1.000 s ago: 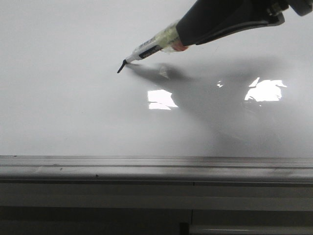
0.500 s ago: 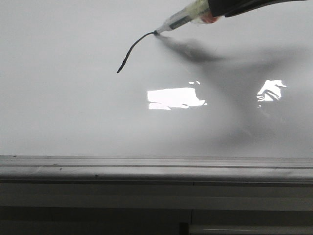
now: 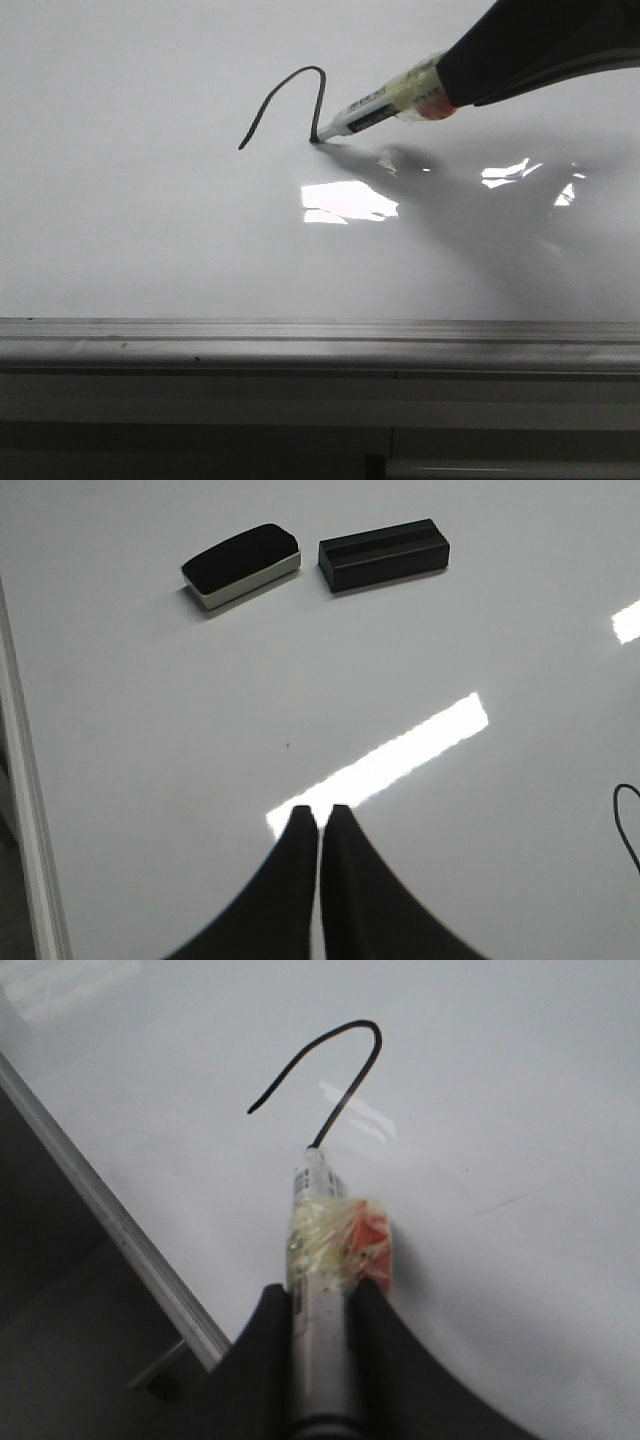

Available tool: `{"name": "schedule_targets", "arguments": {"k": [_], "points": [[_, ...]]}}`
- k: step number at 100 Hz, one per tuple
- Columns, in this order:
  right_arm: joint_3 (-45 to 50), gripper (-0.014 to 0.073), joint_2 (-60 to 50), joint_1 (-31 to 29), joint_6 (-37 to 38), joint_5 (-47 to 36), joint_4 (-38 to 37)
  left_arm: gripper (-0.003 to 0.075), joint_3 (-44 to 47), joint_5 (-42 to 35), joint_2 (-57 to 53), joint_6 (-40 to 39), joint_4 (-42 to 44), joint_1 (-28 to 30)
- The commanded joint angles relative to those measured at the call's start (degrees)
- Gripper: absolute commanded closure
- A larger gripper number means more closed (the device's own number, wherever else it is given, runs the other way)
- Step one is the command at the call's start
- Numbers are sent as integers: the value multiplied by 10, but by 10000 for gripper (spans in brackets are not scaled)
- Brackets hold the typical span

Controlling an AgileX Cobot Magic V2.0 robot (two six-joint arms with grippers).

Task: Write number 0 on whiteboard

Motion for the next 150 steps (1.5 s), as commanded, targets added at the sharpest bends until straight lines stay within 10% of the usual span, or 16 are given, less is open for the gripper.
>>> {"name": "schedule_targets", "arguments": {"k": [1,81,114,141,150], "points": [[-7,662,13,-5,-1,-17,-1,740,-14,-25,8,-9,20,-3],[-52,662,52,51,-18,-85,4,740,-14,-25,8,-9,23,-3],[-58,662,-1,51,-42,14,13,736,-12,-27,10,-6,16,-3],[-58,662,-35,51,-42,141,47,293,35,-166,58,17,-28,-5],[-59,662,-34,51,-42,153,56,270,48,-200,87,17,-28,-5]]}}
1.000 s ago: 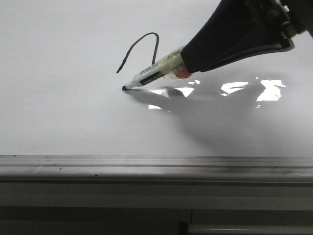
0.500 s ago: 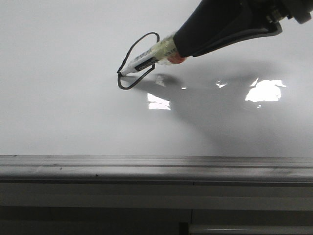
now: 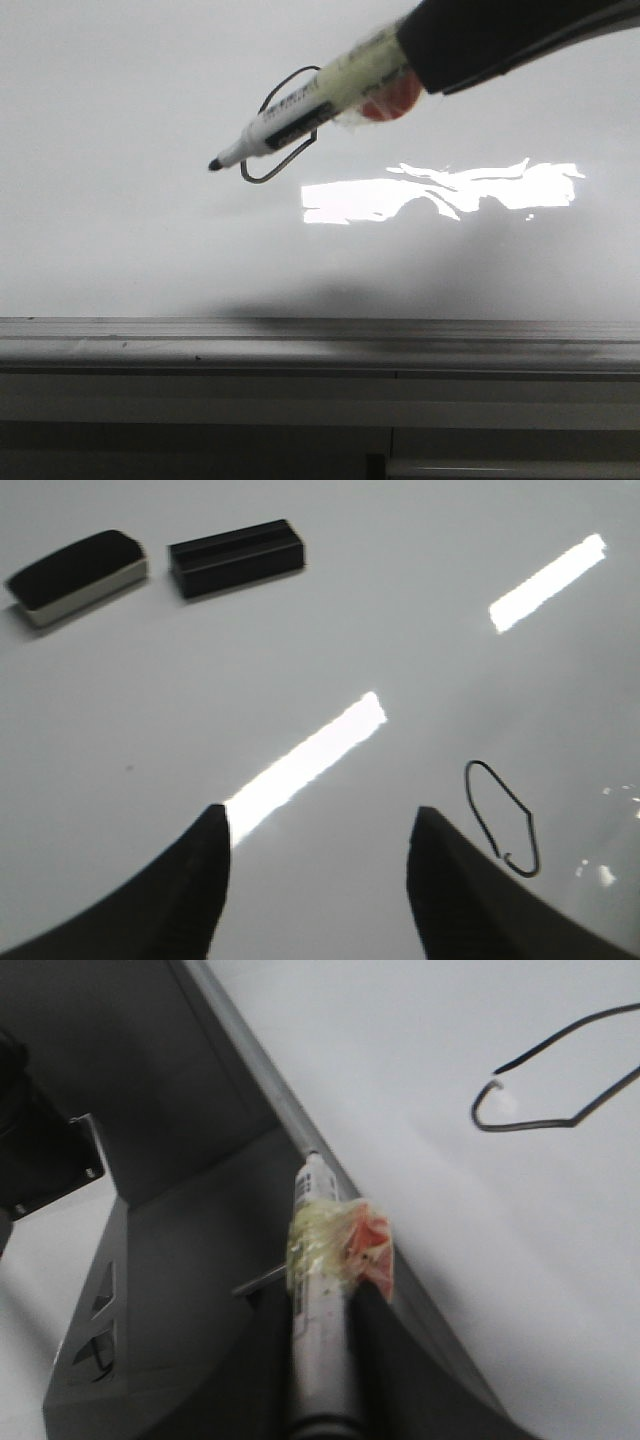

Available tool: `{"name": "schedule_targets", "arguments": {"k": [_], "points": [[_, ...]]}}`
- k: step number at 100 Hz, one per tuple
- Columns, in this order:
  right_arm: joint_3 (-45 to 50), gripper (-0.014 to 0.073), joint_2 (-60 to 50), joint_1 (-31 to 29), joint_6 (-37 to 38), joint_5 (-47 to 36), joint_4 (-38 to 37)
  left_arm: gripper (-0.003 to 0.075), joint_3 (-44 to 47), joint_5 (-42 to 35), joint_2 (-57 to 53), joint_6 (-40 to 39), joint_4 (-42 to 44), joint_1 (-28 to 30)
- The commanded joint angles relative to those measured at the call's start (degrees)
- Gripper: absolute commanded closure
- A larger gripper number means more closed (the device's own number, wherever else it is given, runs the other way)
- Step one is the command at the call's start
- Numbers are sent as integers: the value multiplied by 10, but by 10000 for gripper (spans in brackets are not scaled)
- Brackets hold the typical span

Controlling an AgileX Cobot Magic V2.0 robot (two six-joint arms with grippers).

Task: Write number 0 on whiteboard

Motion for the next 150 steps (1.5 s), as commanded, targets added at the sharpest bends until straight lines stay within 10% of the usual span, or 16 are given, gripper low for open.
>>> {"name": "schedule_targets", "arguments": {"k": [1,88,119,150], "points": [[-21,662,-8,-3,-5,3,31,272,-3,-66,34,0,5,-5],[-134,662,95,127,-21,-54,-17,304,-10,-222,272,0,110,-5],[-134,662,95,129,-21,-72,-20,638,-10,-234,272,0,112,-5],[-134,662,95,129,-21,-85,-20,680,-10,-215,272,0,112,-5]]}}
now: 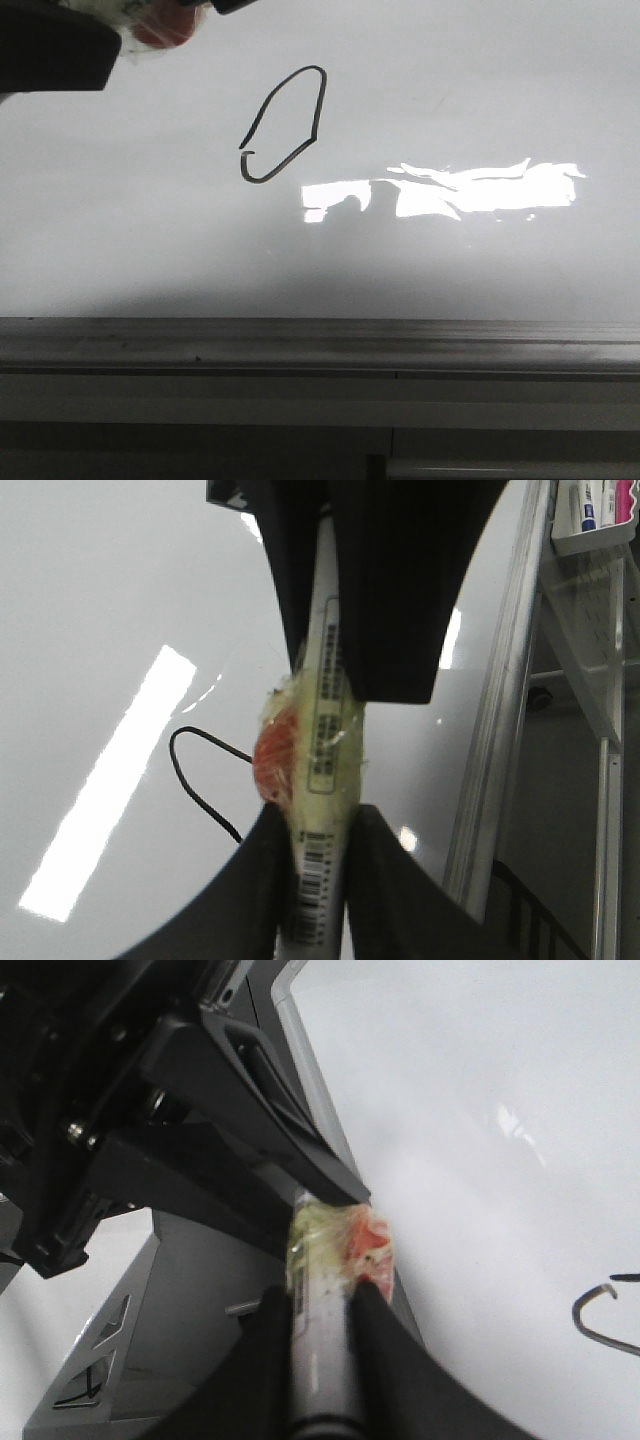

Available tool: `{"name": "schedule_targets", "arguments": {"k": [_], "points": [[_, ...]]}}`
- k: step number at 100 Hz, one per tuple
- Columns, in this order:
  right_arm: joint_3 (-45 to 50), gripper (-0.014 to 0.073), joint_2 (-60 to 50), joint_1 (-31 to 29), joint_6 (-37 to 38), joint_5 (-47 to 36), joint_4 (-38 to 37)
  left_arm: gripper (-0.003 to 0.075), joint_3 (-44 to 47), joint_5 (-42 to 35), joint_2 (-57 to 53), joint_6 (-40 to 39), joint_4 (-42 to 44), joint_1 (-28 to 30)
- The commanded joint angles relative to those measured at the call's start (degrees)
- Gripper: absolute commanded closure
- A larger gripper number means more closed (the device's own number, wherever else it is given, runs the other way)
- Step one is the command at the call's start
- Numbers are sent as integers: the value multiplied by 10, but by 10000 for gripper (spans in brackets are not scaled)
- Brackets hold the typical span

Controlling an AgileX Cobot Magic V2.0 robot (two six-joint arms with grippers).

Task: Write number 0 on whiteboard

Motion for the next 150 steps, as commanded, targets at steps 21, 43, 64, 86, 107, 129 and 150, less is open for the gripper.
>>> {"name": "schedule_targets", "arguments": {"k": [21,43,64,86,107,129,150], "points": [[-18,662,-11,1,-6,-41,12,741,-20,5,0,-6,-8,-5],[-18,347,-11,1,-6,-69,15,740,-27,43,0,-29,-78,-3],[-18,29,-15,1,-6,-198,15,740,-52,128,0,-84,-154,-3],[-18,124,-27,1,-6,-219,15,740,-73,190,14,-314,-122,-2],[-18,150,-27,1,-6,-215,15,740,-73,188,49,-511,-71,37],[-18,163,-46,-1,-6,-210,5,740,-73,147,53,-540,-89,93],[-7,654,-96,-30,-3,-170,-26,740,-72,123,56,-540,-99,105]]}}
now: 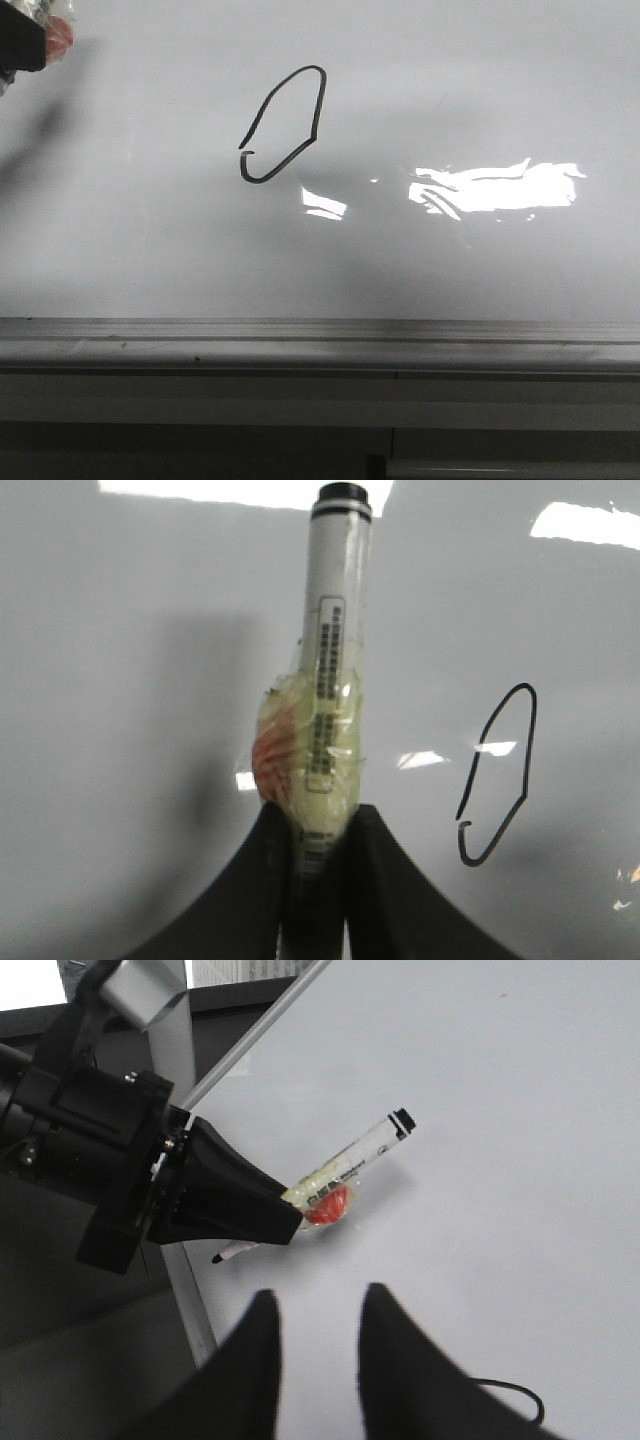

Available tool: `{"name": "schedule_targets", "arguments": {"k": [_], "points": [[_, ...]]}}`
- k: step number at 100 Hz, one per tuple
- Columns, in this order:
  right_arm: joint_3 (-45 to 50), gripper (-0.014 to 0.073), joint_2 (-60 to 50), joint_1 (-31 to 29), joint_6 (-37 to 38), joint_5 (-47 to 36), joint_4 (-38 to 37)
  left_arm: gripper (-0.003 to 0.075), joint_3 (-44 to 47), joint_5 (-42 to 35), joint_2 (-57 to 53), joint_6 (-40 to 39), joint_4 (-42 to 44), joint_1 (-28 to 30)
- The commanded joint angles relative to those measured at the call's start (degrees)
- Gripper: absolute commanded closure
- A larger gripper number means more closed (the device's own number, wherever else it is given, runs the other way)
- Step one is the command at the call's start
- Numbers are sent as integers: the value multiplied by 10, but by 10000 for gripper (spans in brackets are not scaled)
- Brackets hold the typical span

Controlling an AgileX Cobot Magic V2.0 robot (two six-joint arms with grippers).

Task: Write number 0 on whiteboard

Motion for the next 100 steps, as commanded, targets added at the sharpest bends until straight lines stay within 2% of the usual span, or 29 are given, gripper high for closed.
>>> {"name": "schedule_targets", "arguments": {"k": [1,10,20,35,44,65,100], "points": [[-7,653,-37,-17,-3,-16,-1,740,-19,-27,-1,-7,-2,1],[18,652,-73,-31,-3,-36,-2,740,-18,-28,6,-7,-1,1],[66,652,-122,-38,-4,-99,-10,740,-17,-43,14,-7,23,1],[170,652,-218,-38,-4,-196,-12,740,-15,-58,22,-7,38,1],[223,652,-271,-38,-4,-223,-12,740,-10,-56,22,-7,38,1],[305,652,-361,-38,-4,-230,-11,740,-2,-56,22,-32,44,1],[321,652,-366,-38,-4,-232,-6,740,-2,-42,74,-81,61,10]]}}
